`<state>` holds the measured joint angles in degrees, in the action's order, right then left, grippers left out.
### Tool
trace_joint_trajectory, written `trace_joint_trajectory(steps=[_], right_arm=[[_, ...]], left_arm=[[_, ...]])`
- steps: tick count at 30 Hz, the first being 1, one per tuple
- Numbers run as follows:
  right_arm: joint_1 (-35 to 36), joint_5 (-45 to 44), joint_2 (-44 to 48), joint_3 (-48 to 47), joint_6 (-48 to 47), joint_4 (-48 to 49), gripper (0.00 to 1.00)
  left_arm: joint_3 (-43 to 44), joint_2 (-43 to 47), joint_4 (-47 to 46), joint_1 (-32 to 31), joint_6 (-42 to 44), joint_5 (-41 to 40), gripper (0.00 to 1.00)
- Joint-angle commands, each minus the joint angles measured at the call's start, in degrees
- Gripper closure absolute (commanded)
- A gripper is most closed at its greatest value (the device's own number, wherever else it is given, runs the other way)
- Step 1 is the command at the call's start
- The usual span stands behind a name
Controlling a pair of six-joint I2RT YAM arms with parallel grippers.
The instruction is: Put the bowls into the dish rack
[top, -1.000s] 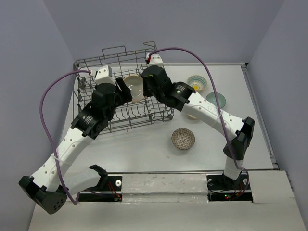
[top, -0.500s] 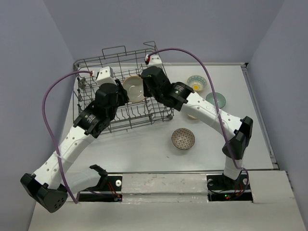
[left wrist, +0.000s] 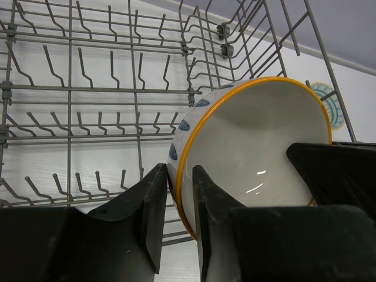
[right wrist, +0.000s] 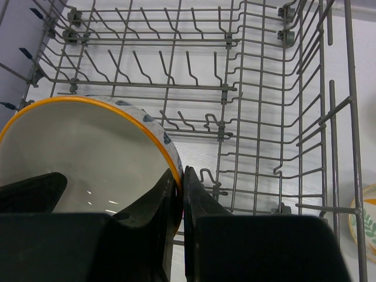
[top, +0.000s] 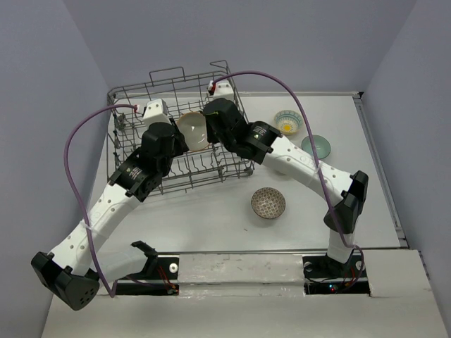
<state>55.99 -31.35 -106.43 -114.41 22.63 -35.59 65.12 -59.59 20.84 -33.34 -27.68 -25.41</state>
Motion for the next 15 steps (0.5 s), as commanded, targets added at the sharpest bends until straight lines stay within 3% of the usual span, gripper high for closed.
trace_joint_trajectory(steps=[1, 7, 10, 15], right_arm=[[0.5, -2.0, 0.9, -3.8, 0.2, 4.5, 0.99], [1.1, -2.4, 1.2, -2.9, 0.2, 4.6, 0.99], [1.1, -1.6, 1.3, -2.7, 0.3, 4.7, 0.99], [1.1, -1.1, 1.7, -2.2, 0.5, 4.9, 0.99]], left_arm=[[-0.5, 0.0, -1.9, -0.2, -0.4, -1.7, 0.67], [-1.1, 0.5, -2.1, -0.2, -0.4, -1.7, 0.81], [-1.1, 0.4, -2.1, -0.2, -0.6, -1.7, 1.0], [-1.5, 0.8, -2.9, -0.2, -1.1, -1.2, 1.0]])
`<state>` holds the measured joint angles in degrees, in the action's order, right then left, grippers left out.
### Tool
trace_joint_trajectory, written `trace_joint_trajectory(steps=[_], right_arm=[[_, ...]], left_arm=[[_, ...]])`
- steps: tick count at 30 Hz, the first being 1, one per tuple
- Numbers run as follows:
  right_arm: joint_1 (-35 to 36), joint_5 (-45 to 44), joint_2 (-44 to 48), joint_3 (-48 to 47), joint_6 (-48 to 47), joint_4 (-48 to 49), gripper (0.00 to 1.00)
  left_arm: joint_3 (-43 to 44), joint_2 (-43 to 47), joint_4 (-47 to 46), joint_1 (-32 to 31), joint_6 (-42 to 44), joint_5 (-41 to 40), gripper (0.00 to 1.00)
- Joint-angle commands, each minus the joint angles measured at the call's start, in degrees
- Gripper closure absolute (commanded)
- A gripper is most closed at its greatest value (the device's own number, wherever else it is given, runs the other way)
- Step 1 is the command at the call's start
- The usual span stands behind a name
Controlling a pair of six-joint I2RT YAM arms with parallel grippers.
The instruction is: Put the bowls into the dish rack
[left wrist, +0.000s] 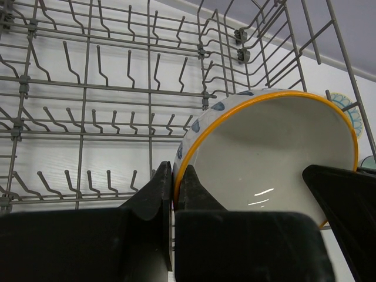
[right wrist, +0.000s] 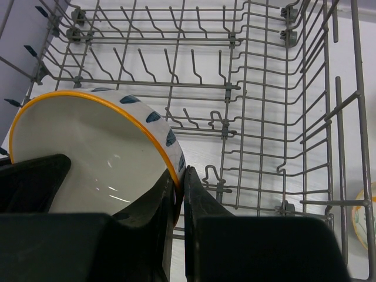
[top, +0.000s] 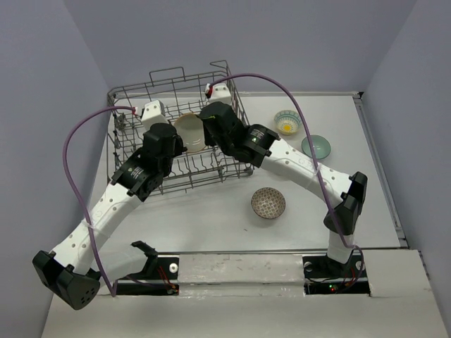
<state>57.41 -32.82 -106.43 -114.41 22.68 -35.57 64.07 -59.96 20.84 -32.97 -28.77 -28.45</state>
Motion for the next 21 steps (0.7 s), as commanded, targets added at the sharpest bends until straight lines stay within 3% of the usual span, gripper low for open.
trace_joint_trajectory(steps=[1, 4, 6, 14, 21], right_arm=[[-0.4, 0.5, 1.8, -2.1, 0.4, 5.0, 0.99], [-0.4, 1.3, 1.9, -2.2, 0.4, 5.2, 0.94], [-0.4, 1.7, 2.4, -2.1, 0.4, 5.2, 0.82], [-0.4, 3.8, 4.2, 0.9, 1.8, 6.4, 0.57], [-0.4, 5.9, 7.8, 2.0, 2.0, 7.6, 0.47]], left_arm=[[-0.4, 1.3, -3.3, -0.6, -0.1, 2.0, 1.0], [-0.3, 2.2, -4.1, -0.6, -0.3, 2.7, 1.0], [-0.1, 2.8, -4.4, -0.6, -0.4, 2.9, 1.0], [-1.5, 5.4, -5.5, -0.6, -1.1, 2.1, 1.0], [-1.1, 5.6, -5.6, -0.6, -1.8, 0.1, 1.0]])
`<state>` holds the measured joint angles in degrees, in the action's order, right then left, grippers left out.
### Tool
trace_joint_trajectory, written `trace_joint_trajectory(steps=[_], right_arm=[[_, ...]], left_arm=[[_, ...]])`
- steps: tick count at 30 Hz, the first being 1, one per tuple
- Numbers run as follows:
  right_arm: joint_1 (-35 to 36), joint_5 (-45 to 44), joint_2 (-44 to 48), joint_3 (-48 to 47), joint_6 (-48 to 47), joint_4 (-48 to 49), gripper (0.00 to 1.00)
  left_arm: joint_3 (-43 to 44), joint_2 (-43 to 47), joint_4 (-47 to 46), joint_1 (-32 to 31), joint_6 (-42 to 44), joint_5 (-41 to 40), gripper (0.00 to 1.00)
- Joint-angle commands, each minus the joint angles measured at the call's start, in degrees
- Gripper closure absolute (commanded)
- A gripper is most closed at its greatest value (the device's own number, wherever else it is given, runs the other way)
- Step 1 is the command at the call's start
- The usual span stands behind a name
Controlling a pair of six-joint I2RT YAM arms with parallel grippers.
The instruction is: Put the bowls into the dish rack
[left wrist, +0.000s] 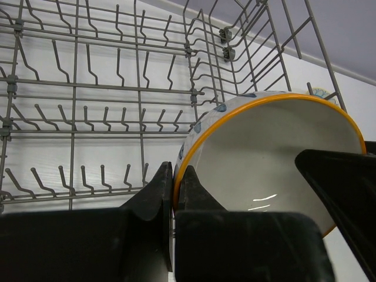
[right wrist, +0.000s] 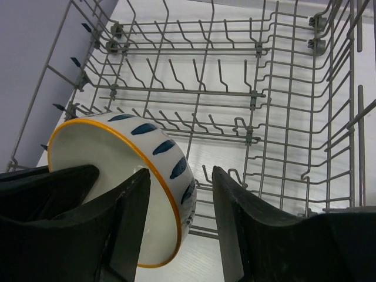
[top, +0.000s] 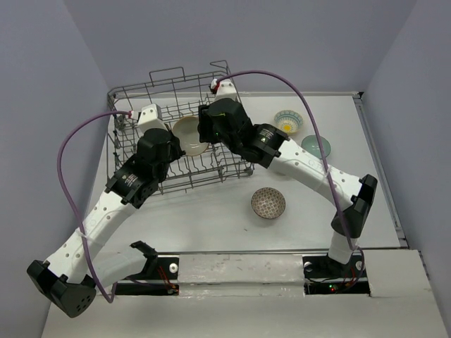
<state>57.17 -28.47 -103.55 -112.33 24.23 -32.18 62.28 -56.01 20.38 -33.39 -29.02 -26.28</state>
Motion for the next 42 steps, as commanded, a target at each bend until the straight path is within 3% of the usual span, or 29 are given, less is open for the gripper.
trace_joint_trajectory(steps=[1, 7, 14, 20, 25, 28, 33, 42], right_arm=[[-0.1, 1.9, 5.5, 0.2, 0.4, 4.4, 0.46], [-0.1, 4.5, 10.5, 3.0, 0.0, 6.3, 0.41], [-0.1, 0.3, 20.3, 12.0, 0.9, 8.1, 0.4], [-0.1, -4.7, 27.2, 19.9, 1.0, 8.2, 0.39], [-0.1, -7.6, 31.4, 26.8, 1.3, 8.0, 0.39], [-0.1, -8.8, 33.8, 30.7, 1.5, 7.8, 0.38], [-0.1, -9.9, 37.4, 35.9, 2.3, 7.0, 0.38], [-0.1, -11.8, 42.0, 42.6, 1.8, 6.7, 0.36]], left_arm=[[0.7, 1.4, -5.2, -0.2, -1.7, -2.3, 1.0], [1.3, 0.3, -5.4, -0.2, -3.1, -3.7, 1.0], [6.1, -4.0, 1.6, -0.2, -10.1, -16.9, 1.0], [18.0, -15.0, 15.4, -0.1, -18.1, -31.6, 1.0], [33.0, -27.0, 30.1, 1.7, -24.6, -40.3, 1.0], [38.0, -31.9, 33.1, 3.8, -25.9, -45.1, 1.0], [45.5, -38.8, 36.7, 13.2, -27.0, -44.8, 1.0], [57.5, -52.2, 37.4, 21.9, -17.5, -51.3, 1.0]])
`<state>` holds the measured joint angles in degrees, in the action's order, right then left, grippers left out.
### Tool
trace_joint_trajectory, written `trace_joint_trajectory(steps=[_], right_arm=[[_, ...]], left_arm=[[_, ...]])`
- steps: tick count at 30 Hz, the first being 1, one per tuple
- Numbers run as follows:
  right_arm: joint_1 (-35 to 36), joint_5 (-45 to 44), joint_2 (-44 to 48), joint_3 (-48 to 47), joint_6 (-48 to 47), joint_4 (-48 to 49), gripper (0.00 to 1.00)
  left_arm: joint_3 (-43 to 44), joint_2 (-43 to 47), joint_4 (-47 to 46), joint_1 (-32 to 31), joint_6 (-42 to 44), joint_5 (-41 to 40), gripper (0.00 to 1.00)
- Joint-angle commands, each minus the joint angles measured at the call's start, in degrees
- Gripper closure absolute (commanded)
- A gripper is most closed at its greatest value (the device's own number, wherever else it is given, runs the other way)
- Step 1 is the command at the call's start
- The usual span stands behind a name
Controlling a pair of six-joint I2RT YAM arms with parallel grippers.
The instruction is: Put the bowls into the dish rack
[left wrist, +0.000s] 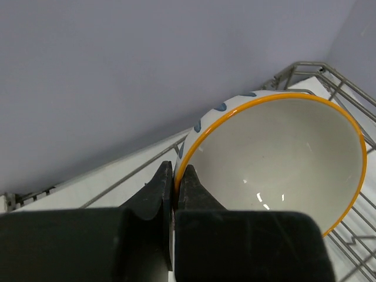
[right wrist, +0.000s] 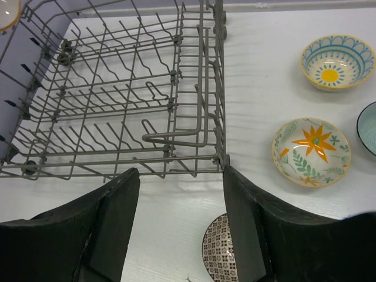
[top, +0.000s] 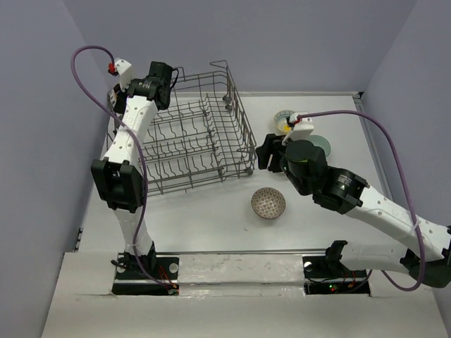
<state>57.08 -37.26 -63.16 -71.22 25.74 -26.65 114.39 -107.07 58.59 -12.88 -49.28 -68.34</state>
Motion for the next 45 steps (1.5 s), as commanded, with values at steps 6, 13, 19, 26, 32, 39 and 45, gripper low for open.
trace_joint_trajectory(steps=[6, 13, 19, 26, 32, 39, 45], right_arm=[[0.0, -2.0, 1.5, 4.3, 0.6, 1.3, 0.35], [0.0, -0.8, 1.5, 7.1, 0.3, 3.0, 0.34], [0.0, 0.1, 1.2, 8.7, 0.3, 4.4, 0.34], [0.0, 0.2, 1.6, 10.3, 0.5, 5.0, 0.33], [0.0, -0.4, 2.4, 11.1, 0.5, 4.9, 0.32], [0.0, -0.6, 3.5, 12.1, 0.5, 4.9, 0.31], [0.0, -1.1, 4.0, 12.4, 0.4, 4.9, 0.31]], left_arm=[[6.5, -6.7, -6.5, 4.6, 11.4, -12.6, 1.0], [6.3, -11.5, -12.7, 7.2, 18.3, -14.7, 1.0], [6.5, -14.3, -22.3, 8.0, 27.6, -18.6, 1.0], [-1.5, -14.1, -48.1, 8.1, 54.0, -22.4, 1.0], [-6.9, -14.0, -68.6, 8.2, 69.2, -23.2, 1.0], [-11.6, -15.2, -83.8, 8.3, 82.7, -23.1, 1.0], [-12.1, -16.6, -84.2, 8.3, 83.5, -23.2, 1.0]])
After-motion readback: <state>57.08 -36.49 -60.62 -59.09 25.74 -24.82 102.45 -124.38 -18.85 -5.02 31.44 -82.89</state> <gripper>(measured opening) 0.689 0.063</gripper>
